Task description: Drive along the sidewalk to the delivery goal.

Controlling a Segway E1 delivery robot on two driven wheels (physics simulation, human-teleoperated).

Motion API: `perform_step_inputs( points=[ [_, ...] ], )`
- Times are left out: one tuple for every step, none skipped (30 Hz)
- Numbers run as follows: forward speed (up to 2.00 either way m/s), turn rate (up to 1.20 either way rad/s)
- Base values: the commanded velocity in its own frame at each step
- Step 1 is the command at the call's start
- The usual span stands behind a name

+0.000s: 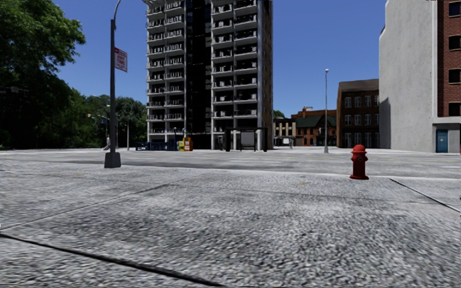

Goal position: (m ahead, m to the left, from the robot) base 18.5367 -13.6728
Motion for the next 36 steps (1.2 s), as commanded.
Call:
perform_step_inputs(
  points=[
    [2.00,0.56],
    [2.00,0.56],
    [2.00,0.56],
    [2.00,0.56],
    [2.00,0.56],
    [2.00,0.59],
    [2.00,0.59],
    [2.00,0.62],
    [2.00,0.63],
    [2.00,0.63],
    [2.00,0.63],
    [2.00,0.63],
    [2.00,0.63],
    [2.00,0.63],
    [2.00,0.63],
    [2.00,0.63],
    [2.00,0.63],
    [2.00,0.63],
    [2.00,0.63],
    [2.00,0.63],
    [2.00,0.63],
    [2.00,0.63],
    [2.00,0.63],
    [2.00,0.63],
    [2.00,0.63],
    [2.00,0.63],
    [2.00,0.63],
    [2.00,0.63],
    [2.00,0.63],
    [2.00,0.63],
    [2.00,0.63],
    [2.00,0.63],
    [2.00,0.63],
    [2.00,0.63],
    [2.00,0.63],
    [2.00,0.63]
  ],
)
